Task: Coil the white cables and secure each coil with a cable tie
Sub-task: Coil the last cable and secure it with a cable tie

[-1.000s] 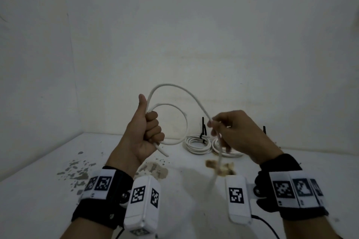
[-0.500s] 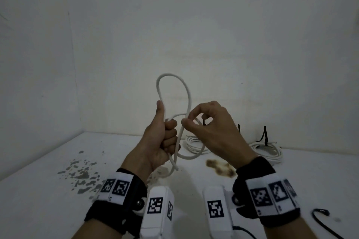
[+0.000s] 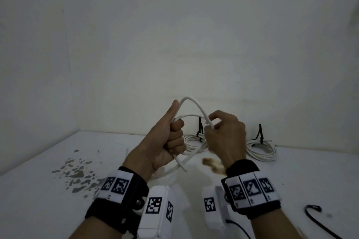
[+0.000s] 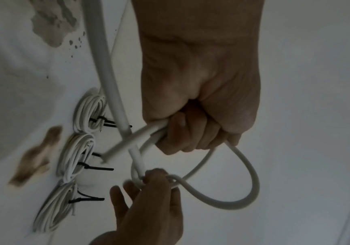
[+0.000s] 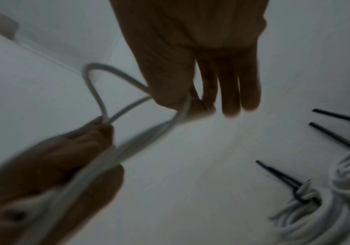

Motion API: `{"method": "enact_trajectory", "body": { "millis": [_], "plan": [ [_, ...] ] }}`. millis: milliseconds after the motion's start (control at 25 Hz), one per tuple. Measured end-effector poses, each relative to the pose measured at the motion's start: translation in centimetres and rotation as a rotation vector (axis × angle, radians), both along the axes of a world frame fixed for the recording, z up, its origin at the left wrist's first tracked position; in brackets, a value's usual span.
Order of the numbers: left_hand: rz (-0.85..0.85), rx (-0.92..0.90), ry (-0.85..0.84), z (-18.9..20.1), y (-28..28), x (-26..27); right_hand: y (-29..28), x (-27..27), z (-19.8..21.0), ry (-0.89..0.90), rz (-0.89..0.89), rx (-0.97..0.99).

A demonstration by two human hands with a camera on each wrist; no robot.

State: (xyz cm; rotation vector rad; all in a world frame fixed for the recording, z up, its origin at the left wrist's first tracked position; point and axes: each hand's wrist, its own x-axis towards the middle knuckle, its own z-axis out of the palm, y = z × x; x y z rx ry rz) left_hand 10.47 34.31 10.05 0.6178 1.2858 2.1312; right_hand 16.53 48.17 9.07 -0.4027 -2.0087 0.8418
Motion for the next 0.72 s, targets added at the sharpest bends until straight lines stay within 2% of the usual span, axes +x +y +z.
{"method": "enact_trajectory", "body": {
  "millis": [40, 80, 120, 200, 280, 320, 440, 480, 520, 560, 600, 680, 720],
  "plan": [
    [0.012, -0.018, 0.017, 0.1, -0.1, 0.0, 0.3, -0.1, -0.3, 0.009, -0.09, 0.019],
    [0.024, -0.022, 0.035, 0.0, -0.1, -0.1, 0.6, -0.2, -0.5, 0.01, -0.101, -0.004],
    [0.041, -0.022, 0.045, 0.0, -0.2, -0.5, 0.8, -0.4, -0.4, 0.035, 0.009, -0.141],
    [0.083, -0.028, 0.024, -0.1, -0.6, -1.3, 1.0, -0.5, 0.1, -0.011, 0.355, -0.497],
    [0.135, -0.016, -0.021, -0.4, -1.2, -2.6, 0.8, 0.1, 0.9, -0.103, 0.566, -0.675],
    [0.172, -0.006, -0.04, -0.6, -1.9, -3.3, 0.7, 0.3, 1.2, -0.092, 0.605, -0.75],
    [0.259, -0.05, -0.047, -1.4, -3.8, -5.4, 2.3, 0.6, 2.3, 0.065, 0.61, -1.135],
    [0.276, -0.09, -0.029, -1.7, -4.3, -5.9, 2.9, 0.9, 2.6, 0.1, 0.593, -1.185],
    [0.296, -0.129, -0.007, -1.8, -4.6, -6.3, 3.3, 1.1, 2.9, 0.121, 0.57, -1.176],
    [0.319, -0.165, 0.016, -2.0, -5.0, -6.6, 3.5, 1.3, 3.1, 0.131, 0.519, -1.073],
    [0.344, -0.2, 0.04, -2.1, -5.2, -6.9, 3.7, 1.5, 3.1, 0.122, 0.42, -0.853],
    [0.392, -0.251, 0.083, -2.5, -5.9, -7.5, 2.9, 2.1, 3.2, 0.034, 0.181, -0.244],
    [0.417, -0.268, 0.086, -2.6, -6.3, -7.7, 2.4, 2.1, 3.3, 0.01, 0.09, -0.037]
  ]
}}
